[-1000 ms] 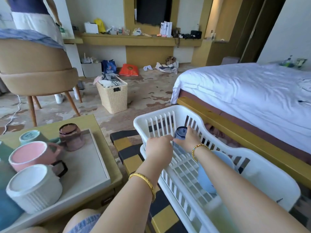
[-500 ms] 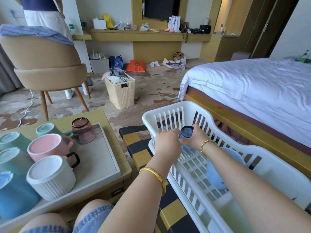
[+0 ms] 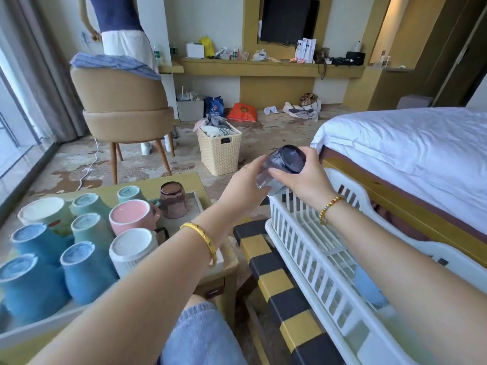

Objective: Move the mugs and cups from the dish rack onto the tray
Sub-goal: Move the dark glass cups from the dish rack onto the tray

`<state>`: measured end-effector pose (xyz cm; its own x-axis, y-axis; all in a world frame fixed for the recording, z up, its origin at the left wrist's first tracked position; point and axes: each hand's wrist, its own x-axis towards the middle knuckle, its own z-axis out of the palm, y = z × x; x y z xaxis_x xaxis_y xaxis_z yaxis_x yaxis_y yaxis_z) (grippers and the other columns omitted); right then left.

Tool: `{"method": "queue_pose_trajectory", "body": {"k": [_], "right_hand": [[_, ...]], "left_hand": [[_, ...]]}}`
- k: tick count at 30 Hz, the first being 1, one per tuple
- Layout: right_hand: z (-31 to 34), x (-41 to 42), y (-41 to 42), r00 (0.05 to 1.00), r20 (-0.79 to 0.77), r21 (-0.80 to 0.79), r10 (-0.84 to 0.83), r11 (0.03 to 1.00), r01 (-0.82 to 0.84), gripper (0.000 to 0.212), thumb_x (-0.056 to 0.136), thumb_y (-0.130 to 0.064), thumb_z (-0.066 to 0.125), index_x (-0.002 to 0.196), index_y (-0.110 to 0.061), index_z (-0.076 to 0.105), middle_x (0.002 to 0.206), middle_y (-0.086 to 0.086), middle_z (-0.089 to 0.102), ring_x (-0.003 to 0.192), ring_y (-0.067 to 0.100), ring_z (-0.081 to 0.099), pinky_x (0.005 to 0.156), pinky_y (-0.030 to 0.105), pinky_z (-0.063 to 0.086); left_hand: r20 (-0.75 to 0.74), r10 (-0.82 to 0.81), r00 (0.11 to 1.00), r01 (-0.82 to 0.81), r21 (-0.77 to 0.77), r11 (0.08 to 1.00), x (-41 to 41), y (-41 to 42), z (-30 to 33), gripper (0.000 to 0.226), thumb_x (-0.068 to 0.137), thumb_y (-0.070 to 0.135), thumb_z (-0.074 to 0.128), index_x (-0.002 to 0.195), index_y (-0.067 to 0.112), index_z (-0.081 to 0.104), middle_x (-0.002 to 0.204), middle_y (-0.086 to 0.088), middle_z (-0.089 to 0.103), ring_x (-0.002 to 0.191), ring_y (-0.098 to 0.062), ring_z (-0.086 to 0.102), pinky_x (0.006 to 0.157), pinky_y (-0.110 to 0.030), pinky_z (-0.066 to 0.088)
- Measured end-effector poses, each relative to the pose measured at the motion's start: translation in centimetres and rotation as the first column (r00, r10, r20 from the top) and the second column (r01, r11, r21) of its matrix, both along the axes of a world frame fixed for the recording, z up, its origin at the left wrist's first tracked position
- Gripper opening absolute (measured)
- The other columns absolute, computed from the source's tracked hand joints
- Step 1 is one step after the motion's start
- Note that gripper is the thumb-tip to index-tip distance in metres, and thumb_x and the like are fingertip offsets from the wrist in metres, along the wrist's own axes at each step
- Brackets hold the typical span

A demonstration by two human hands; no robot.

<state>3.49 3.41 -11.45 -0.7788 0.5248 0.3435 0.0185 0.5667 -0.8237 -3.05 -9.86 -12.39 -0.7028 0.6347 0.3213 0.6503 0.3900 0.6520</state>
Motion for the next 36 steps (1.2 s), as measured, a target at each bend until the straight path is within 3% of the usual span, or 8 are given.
{"method": "queue_pose_trajectory", "body": {"k": [5, 8, 12, 16, 19, 26, 29, 36], "right_hand": [[0.3, -3.8, -5.2, 0.982, 0.099, 0.051, 0.161, 0.985, -0.166, 0.069, 0.067, -0.044, 0.078, 0.118, -0.019, 0.04, 0.106, -0.006, 0.052, 0.094, 0.011, 0.053, 0.06, 0.01, 0.037], [-1.1, -6.2, -8.3, 0.956, 0.172, 0.026, 0.239, 0.969, -0.247, 0.071, 0.067, -0.04, 0.079, 0.12, -0.015, 0.039, 0.11, -0.002, 0.053, 0.099, 0.016, 0.055, 0.066, 0.017, 0.042], [-4.1, -9.1, -11.6, 0.918, 0.254, 0.003, 0.304, 0.949, -0.315, 0.069, 0.067, -0.035, 0.08, 0.119, -0.012, 0.041, 0.112, 0.003, 0.054, 0.1, 0.019, 0.055, 0.06, 0.016, 0.039], [-7.2, -11.9, -13.2, 0.886, 0.356, 0.041, 0.296, 0.943, -0.332, 0.07, 0.067, -0.039, 0.08, 0.119, -0.013, 0.041, 0.119, 0.005, 0.057, 0.105, 0.023, 0.057, 0.085, 0.038, 0.052], [-9.1, -13.6, -13.6, 0.871, 0.416, 0.083, 0.262, 0.943, -0.323, 0.071, 0.067, -0.043, 0.078, 0.12, -0.015, 0.041, 0.122, 0.006, 0.057, 0.106, 0.025, 0.057, 0.089, 0.042, 0.052], [-11.9, -16.0, -14.1, 0.842, 0.495, 0.169, 0.215, 0.927, -0.336, 0.076, 0.066, -0.051, 0.076, 0.123, -0.015, 0.041, 0.127, 0.007, 0.053, 0.11, 0.027, 0.055, 0.087, 0.039, 0.05], [-12.7, -16.4, -14.4, 0.834, 0.503, 0.16, 0.226, 0.924, -0.347, 0.077, 0.067, -0.05, 0.076, 0.126, -0.015, 0.039, 0.13, 0.005, 0.05, 0.111, 0.027, 0.055, 0.079, 0.031, 0.045], [-13.1, -17.3, -15.0, 0.842, 0.449, 0.059, 0.299, 0.931, -0.362, 0.075, 0.068, -0.041, 0.079, 0.126, -0.012, 0.042, 0.127, 0.006, 0.055, 0.112, 0.023, 0.054, 0.09, 0.034, 0.047]], "left_hand": [[0.056, 0.067, 0.996, -0.061, -0.113, 0.992, -3.7, -7.2, 0.8, 0.055, 0.087, 0.019, 0.057, 0.138, 0.026, 0.04, 0.132, 0.001, 0.056, 0.113, -0.018, 0.056, 0.082, -0.023, 0.04], [0.078, 0.1, 0.992, -0.081, -0.214, 0.974, -5.6, -10.2, 0.1, 0.051, 0.087, 0.005, 0.05, 0.134, 0.024, 0.046, 0.129, 0.0, 0.058, 0.108, -0.019, 0.059, 0.086, -0.027, 0.047], [-0.026, 0.197, 0.98, -0.193, -0.359, 0.913, -8.0, -12.6, -1.7, 0.037, 0.089, 0.011, 0.048, 0.125, 0.017, 0.055, 0.121, -0.007, 0.063, 0.108, -0.026, 0.059, 0.092, -0.035, 0.047], [-0.097, 0.164, 0.982, -0.191, -0.505, 0.842, -10.0, -13.8, -3.3, 0.037, 0.092, 0.01, 0.042, 0.127, 0.01, 0.052, 0.121, -0.011, 0.061, 0.107, -0.03, 0.057, 0.09, -0.033, 0.044], [-0.214, 0.092, 0.972, -0.201, -0.567, 0.799, -11.3, -14.3, -4.7, 0.034, 0.095, 0.017, 0.039, 0.125, 0.009, 0.054, 0.121, -0.011, 0.061, 0.109, -0.027, 0.057, 0.088, -0.029, 0.042], [-0.15, 0.118, 0.982, -0.19, -0.694, 0.695, -13.7, -13.8, -6.4, 0.036, 0.09, 0.019, 0.048, 0.124, 0.008, 0.052, 0.124, -0.01, 0.055, 0.111, -0.028, 0.053, 0.089, -0.034, 0.045], [-0.207, 0.168, 0.964, -0.265, -0.677, 0.686, -13.9, -13.8, -6.9, 0.027, 0.094, 0.029, 0.044, 0.106, 0.012, 0.061, 0.108, -0.011, 0.063, 0.097, -0.029, 0.057, 0.079, -0.037, 0.042], [-0.32, 0.143, 0.937, -0.336, -0.706, 0.623, -14.3, -13.7, -7.6, 0.024, 0.096, 0.03, 0.041, 0.1, 0.013, 0.058, 0.106, -0.009, 0.064, 0.1, -0.028, 0.057, 0.076, -0.033, 0.03]]}}
